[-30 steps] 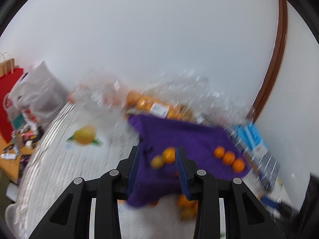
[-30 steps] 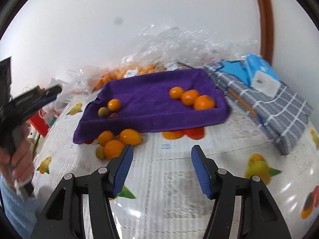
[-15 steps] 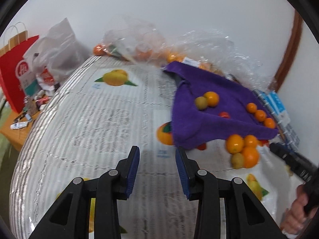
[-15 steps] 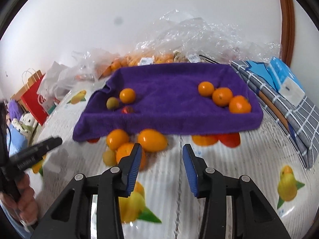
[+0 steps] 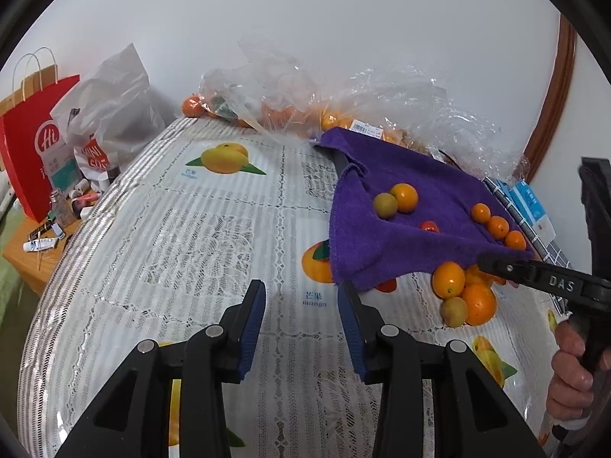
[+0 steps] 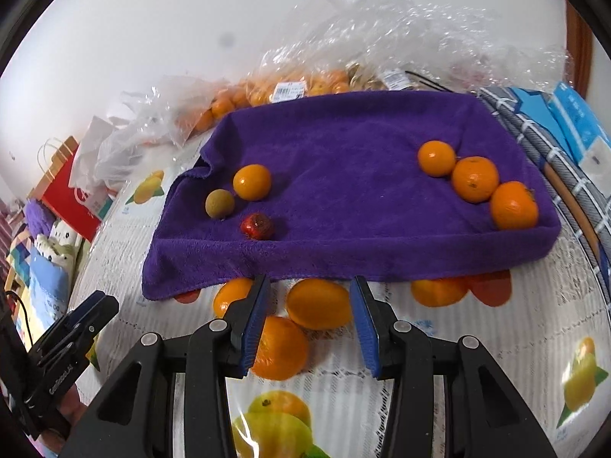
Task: Organize fruits
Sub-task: 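Grasp the oval orange fruit with the right tool while the left grasps a yellow-green fruit, then carry both fruits onto the purple towel and open both tools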
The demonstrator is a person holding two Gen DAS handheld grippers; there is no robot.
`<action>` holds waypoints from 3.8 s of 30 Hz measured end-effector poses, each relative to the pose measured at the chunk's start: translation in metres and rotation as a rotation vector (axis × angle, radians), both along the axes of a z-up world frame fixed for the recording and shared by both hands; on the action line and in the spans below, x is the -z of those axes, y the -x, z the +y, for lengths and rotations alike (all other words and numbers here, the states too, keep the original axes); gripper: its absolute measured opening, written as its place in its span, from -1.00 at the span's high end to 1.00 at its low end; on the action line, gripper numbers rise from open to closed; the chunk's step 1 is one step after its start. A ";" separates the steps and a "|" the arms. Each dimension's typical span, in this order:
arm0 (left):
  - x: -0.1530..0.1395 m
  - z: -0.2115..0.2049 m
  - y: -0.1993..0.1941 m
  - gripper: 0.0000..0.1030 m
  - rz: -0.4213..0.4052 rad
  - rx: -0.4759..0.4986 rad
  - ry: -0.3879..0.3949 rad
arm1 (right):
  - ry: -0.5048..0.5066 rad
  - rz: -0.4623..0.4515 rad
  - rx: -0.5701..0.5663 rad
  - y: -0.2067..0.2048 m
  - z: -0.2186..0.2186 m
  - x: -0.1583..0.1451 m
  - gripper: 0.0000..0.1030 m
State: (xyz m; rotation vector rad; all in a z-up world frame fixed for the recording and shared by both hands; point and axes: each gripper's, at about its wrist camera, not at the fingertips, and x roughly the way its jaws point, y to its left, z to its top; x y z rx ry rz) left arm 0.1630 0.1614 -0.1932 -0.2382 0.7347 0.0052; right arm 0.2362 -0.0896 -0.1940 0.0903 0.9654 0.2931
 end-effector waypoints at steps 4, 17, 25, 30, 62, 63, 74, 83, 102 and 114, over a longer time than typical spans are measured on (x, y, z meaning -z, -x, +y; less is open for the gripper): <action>0.002 0.000 -0.003 0.27 0.013 0.008 0.007 | 0.017 0.003 0.004 -0.003 0.000 0.004 0.15; 0.005 -0.001 -0.005 0.27 0.021 0.026 0.025 | 0.004 0.023 0.001 -0.007 -0.008 0.012 0.17; 0.009 -0.001 -0.008 0.27 0.047 0.043 0.053 | 0.007 -0.070 0.083 0.026 -0.056 -0.004 0.16; 0.010 -0.006 -0.008 0.27 0.057 0.062 0.042 | 0.080 -0.077 0.097 0.051 -0.083 0.006 0.16; 0.009 -0.123 -0.037 0.31 0.144 0.260 -0.061 | 0.007 -0.121 0.101 0.076 -0.112 0.022 0.18; 0.010 -0.123 -0.040 0.33 0.143 0.256 -0.062 | -0.005 -0.122 0.103 0.077 -0.114 0.022 0.18; 0.013 -0.112 -0.023 0.54 0.107 0.255 -0.037 | -0.103 -0.085 0.100 0.073 -0.124 0.025 0.18; 0.019 -0.083 -0.020 0.54 0.086 0.209 0.155 | -0.051 -0.105 0.082 0.075 -0.117 0.024 0.18; -0.009 -0.103 0.004 0.54 -0.102 0.298 0.071 | -0.012 -0.172 0.092 0.085 -0.115 0.016 0.18; -0.028 -0.090 0.017 0.54 -0.175 0.202 0.057 | -0.022 -0.243 0.094 0.104 -0.110 -0.034 0.18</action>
